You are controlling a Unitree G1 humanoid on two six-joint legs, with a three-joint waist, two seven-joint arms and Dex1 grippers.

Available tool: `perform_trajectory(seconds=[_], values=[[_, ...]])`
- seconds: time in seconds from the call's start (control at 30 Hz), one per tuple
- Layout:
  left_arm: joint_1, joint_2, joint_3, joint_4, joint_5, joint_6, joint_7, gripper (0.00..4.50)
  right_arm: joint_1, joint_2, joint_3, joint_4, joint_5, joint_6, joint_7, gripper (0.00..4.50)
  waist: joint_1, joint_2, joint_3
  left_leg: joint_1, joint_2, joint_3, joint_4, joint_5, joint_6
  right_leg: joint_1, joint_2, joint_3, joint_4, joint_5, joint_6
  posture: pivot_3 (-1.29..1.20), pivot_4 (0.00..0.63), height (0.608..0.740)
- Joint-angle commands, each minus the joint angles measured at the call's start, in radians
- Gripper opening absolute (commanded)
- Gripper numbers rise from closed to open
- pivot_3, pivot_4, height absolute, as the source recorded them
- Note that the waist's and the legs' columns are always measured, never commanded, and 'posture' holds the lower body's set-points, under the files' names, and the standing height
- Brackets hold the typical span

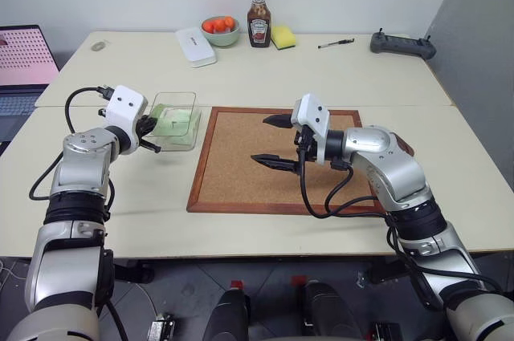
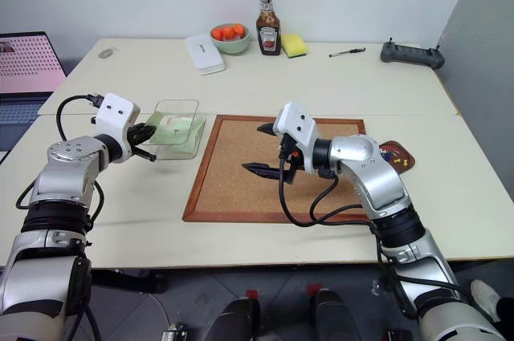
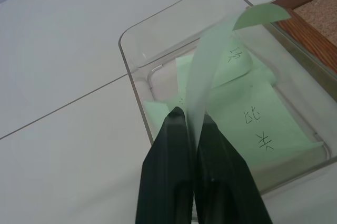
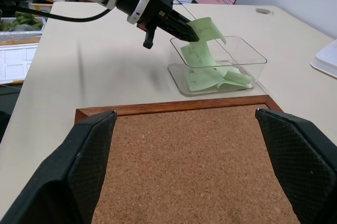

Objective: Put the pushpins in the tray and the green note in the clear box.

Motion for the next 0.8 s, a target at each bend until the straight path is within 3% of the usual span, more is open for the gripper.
perform_trajectory(seconds=[0.03,0.53,0.8], values=[[-0.032,0.002,0.038,-0.018,-0.036,0.013,-0.018,1.2,-0.013,0.0,-0.009,-0.025,-0.007,-0.021,-0.01,4.5,0.0,0.0,0.0,0.0,0.0,0.0,0.0,0.0,0.0,0.0,0.0,0.0,0.0,0.0,0.0,0.0,0.15,0.74],[-0.005,0.03,0.03,-0.11,-0.028,0.021,-0.044,4.32,-0.004,-0.016,-0.014,-0.012,-0.018,-0.016,-0.009,4.5,-0.001,0.0,0.0,0.0,0.0,0.0,0.0,0.0,0.0,0.0,0.0,0.0,0.0,0.0,0.0,0.0,0.15,0.74],[0.051,0.051,0.077,-0.282,-0.054,-0.04,-0.043,4.44,0.035,-0.023,-0.063,-0.045,0.014,0.002,-0.033,4.5,0.0,0.0,0.0,0.0,0.0,0.0,0.0,0.0,0.0,0.0,0.0,0.001,0.0,0.0,0.0,0.0,0.15,0.74]])
